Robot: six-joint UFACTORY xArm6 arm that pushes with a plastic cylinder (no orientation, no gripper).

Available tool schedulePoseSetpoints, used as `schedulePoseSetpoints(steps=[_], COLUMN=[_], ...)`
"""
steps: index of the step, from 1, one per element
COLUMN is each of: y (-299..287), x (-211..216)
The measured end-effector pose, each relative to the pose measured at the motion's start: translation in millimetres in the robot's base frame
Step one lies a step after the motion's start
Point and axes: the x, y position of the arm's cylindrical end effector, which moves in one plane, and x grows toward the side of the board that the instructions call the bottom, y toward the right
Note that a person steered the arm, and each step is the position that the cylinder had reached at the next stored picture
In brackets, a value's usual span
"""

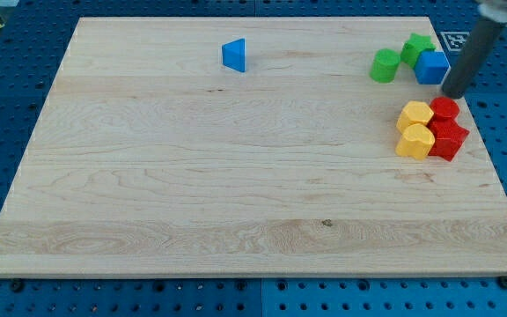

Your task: Push the cube to the left side

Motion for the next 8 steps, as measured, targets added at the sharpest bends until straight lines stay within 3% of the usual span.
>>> schedulePoseSetpoints(steps=[1,2,3,6,7,8], y=[21,87,91,-34,-43,-15], x=[-16,-35,-57,-52,-37,-41])
